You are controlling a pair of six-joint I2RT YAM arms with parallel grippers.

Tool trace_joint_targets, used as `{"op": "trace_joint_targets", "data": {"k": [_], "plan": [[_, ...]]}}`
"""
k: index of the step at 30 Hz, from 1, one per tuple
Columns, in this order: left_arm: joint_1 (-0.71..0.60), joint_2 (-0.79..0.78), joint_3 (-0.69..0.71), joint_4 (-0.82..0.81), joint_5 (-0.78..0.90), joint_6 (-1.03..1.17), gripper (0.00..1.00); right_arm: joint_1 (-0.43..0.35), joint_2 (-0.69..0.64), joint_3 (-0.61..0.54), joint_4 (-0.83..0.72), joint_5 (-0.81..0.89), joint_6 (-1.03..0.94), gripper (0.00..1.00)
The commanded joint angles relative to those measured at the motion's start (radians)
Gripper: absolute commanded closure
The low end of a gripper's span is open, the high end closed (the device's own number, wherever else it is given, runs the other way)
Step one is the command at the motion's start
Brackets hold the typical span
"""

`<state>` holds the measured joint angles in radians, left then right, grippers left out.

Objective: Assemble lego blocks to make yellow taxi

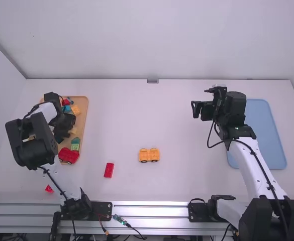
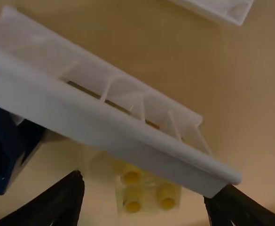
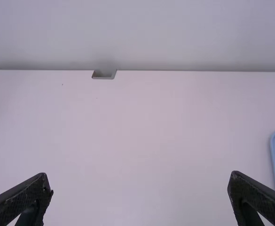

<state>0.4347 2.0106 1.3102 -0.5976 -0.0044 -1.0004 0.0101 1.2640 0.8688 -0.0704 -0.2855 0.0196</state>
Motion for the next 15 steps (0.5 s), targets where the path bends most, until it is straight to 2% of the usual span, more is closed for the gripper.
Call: {"op": "trace_joint_targets", "data": {"k": [1, 3, 4, 5, 9, 11, 15], "plan": [[-0.003, 0.021, 0.021, -0.005, -0.01, 0.022, 0.38, 0.004, -0.007, 0.016, 0.001, -0.006, 0.003, 0.01], [-0.002, 0.021, 0.02, -0.003, -0.012, 0.021, 0.41, 0.004, -0.007, 0.016, -0.001, -0.006, 0.002, 0.01], [-0.003, 0.021, 0.02, 0.004, -0.012, 0.022, 0.48, 0.004, -0.007, 0.016, -0.003, -0.006, 0.002, 0.01], [-0.003, 0.021, 0.02, 0.007, -0.013, 0.022, 0.49, 0.004, -0.007, 0.016, -0.005, -0.006, 0.002, 0.01], [-0.003, 0.021, 0.02, 0.003, -0.015, 0.026, 0.51, 0.004, -0.007, 0.016, -0.009, -0.006, 0.002, 0.01], [-0.003, 0.021, 0.01, 0.008, -0.014, 0.025, 0.57, 0.004, -0.007, 0.016, -0.009, -0.006, 0.002, 0.01], [-0.004, 0.021, -0.002, 0.038, -0.012, 0.025, 0.59, 0.004, -0.007, 0.016, -0.009, -0.006, 0.002, 0.01]]}}
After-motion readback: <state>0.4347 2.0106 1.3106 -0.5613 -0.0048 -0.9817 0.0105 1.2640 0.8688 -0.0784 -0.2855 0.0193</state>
